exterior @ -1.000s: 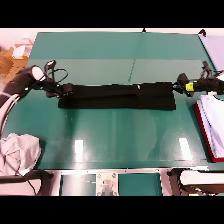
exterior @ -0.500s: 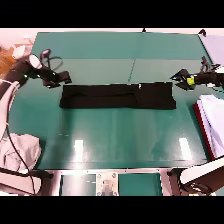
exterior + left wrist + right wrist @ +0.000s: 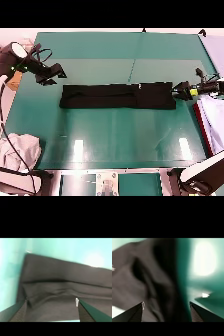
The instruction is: Fold the shirts.
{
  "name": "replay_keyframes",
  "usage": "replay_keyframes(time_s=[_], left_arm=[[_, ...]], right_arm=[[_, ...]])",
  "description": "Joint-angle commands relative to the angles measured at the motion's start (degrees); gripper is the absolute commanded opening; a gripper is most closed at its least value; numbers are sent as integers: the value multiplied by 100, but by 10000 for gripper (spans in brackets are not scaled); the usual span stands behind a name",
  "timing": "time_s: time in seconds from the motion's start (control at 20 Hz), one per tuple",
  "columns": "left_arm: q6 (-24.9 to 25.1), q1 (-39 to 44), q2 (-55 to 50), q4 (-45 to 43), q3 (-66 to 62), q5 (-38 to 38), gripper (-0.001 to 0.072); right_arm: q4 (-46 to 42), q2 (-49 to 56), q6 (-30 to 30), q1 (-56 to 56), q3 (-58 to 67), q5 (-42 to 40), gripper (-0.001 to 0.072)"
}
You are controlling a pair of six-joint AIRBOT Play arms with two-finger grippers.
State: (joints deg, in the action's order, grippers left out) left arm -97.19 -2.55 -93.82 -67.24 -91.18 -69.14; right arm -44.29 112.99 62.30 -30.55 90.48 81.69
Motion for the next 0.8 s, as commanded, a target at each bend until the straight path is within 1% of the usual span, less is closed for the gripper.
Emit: replay_keyframes(time_s=[0.0, 0.1, 0.15, 0.2, 0.25, 0.3, 0.35, 0.4, 0.6, 0.75], left_arm=[[221, 50, 0, 520, -24, -92, 709], [234, 177, 0, 533, -22, -70, 708], [234, 243, 0, 535, -22, -68, 707], [240, 330, 0, 535, -24, -59, 576], [374, 424, 0, 538, -24, -35, 258], [511, 509, 0, 540, -22, -7, 44], [538, 599, 0, 540, -22, 50, 30], [538, 704, 0, 560, -22, 142, 30], [575, 1384, -138, 645, -17, 774, 30], [616, 2238, -636, 837, -17, 1652, 30]], right_arm=[[426, 393, -299, 225, 26, 120, 647], [426, 422, -299, 415, 59, -153, 636], [422, 422, -297, 494, 107, -245, 530], [422, 422, -297, 553, 192, -273, 332], [426, 420, -297, 588, 280, -278, 250], [426, 420, -269, 616, 385, -262, 158], [424, 417, -229, 632, 487, -214, 42], [424, 415, -149, 643, 608, -144, 19], [422, 323, 118, 649, 1202, 498, 18], [426, -13, 358, 662, 1526, 986, 18]])
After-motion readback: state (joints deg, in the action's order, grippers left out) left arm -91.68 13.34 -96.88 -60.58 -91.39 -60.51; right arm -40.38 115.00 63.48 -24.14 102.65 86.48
